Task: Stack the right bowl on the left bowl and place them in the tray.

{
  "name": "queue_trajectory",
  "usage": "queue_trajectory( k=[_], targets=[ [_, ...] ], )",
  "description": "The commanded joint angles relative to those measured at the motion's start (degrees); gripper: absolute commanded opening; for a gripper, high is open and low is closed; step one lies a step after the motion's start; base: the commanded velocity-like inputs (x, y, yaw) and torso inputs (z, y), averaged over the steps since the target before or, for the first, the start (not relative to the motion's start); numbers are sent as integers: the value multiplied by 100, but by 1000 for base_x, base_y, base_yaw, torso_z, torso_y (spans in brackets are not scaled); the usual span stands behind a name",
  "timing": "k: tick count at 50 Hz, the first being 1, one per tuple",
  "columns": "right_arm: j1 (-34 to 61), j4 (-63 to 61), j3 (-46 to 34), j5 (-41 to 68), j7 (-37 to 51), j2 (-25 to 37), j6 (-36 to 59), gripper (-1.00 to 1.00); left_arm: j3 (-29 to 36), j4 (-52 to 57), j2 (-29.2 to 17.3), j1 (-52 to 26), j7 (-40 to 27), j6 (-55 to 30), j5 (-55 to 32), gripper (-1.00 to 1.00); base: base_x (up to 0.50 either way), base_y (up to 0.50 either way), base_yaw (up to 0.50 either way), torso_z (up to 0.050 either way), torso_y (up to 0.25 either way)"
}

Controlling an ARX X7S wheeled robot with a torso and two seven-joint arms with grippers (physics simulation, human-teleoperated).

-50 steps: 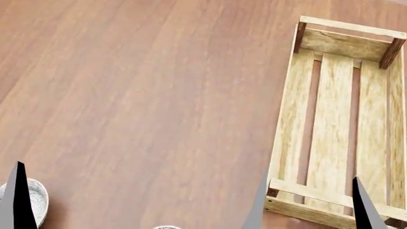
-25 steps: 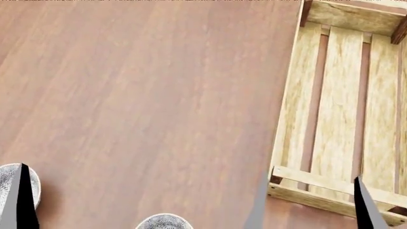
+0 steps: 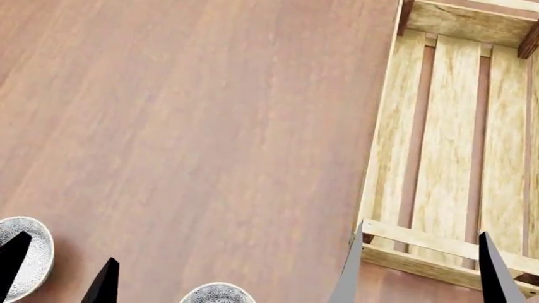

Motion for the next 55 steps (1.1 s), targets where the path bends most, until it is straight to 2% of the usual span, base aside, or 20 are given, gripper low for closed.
queue_trajectory(
  k=[1,15,19,28,30,41,44,55],
  targets=[
    [38,-79,-38,93,122,109,28,100,114,-352,44,-219,119,-195,-649,100,0,0,0,0,0],
    [105,-72,-166,189,294,282,-35,100,383,-815,229,-767,94,-777,-1241,100,0,0,0,0,0],
    [125,-77,-184,218,348,322,-32,100,431,-892,279,-941,-136,-1049,-1472,100,0,0,0,0,0],
    [200,-53,-335,224,465,416,-50,100,626,-1194,369,-1172,-211,-1414,-1649,100,0,0,0,0,0],
    [216,-54,-362,230,479,431,-49,100,649,-1341,397,-1302,-403,-1710,-2062,100,0,0,0,0,0],
    [279,-44,-500,229,580,515,-83,100,940,-1524,468,-1486,-253,-1901,-1803,100,0,0,0,0,0],
    [289,-74,-517,258,632,549,-72,100,965,-1309,419,-1658,-548,-2207,-2039,100,0,0,0,0,0],
    [340,20,-616,306,744,669,-208,100,1183,-1682,497,-1677,-321,-2238,-1802,100,0,0,0,0,0]
  ],
)
